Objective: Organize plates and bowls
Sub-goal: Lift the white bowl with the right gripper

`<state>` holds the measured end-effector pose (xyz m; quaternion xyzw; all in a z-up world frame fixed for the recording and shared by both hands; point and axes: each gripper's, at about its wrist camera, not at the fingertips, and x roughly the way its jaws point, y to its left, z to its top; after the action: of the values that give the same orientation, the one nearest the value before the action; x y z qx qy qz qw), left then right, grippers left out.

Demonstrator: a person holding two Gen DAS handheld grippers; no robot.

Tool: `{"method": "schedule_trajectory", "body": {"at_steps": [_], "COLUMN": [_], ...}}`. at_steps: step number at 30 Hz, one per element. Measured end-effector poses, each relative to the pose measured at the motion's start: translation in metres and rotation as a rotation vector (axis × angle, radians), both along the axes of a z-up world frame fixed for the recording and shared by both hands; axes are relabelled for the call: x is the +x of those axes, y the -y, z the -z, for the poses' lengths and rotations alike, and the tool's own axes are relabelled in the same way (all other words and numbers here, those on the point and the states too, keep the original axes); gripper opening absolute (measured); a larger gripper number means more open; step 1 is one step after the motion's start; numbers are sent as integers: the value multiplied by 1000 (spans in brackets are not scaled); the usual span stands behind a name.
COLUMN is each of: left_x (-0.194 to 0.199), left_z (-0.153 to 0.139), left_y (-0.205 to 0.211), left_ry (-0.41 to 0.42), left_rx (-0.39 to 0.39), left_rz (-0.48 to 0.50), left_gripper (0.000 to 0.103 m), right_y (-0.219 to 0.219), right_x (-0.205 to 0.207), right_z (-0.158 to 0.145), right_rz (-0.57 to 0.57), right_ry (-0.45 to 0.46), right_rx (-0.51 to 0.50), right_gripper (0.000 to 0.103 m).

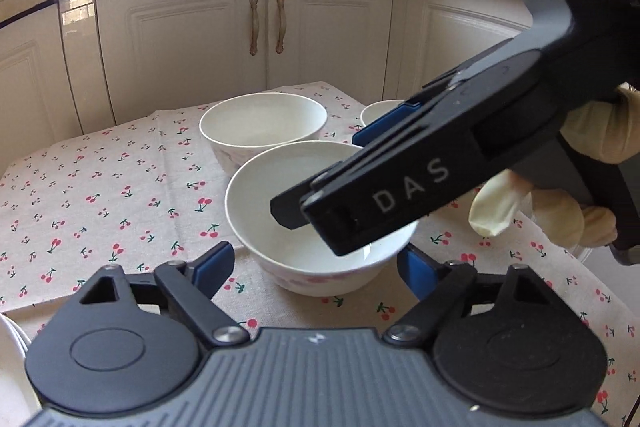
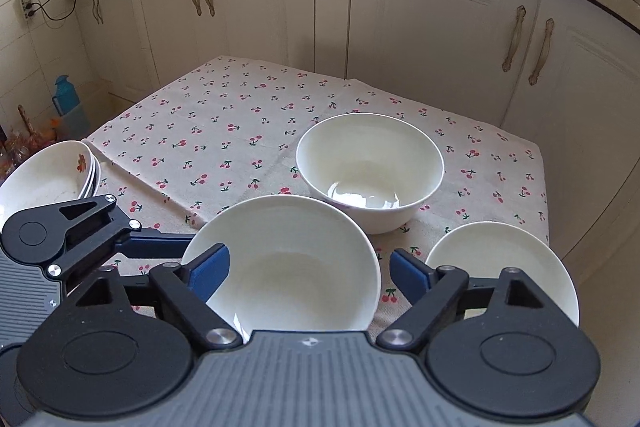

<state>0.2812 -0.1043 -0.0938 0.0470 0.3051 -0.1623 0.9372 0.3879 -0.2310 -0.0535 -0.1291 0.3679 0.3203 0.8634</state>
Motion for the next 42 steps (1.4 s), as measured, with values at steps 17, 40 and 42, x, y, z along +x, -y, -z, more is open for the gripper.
{"method": "schedule_trajectory", "body": {"at_steps": [17, 40, 42], "left_x": [2, -33, -33], "left_z": [1, -14, -11], "left_y": [0, -8, -11], "left_ry": [8, 22, 1], "left_rx": [-8, 67, 59], "left_rz": [17, 70, 63], "left_gripper": [84, 84, 84], "right_y": [-3, -18, -13], "right_x": [9, -47, -45], "right_z": [6, -25, -28], "right_rz": [-27, -20, -4], "right_ry": [-51, 17, -2], "right_rx": [6, -16, 12], "right_gripper": [80, 72, 73]}}
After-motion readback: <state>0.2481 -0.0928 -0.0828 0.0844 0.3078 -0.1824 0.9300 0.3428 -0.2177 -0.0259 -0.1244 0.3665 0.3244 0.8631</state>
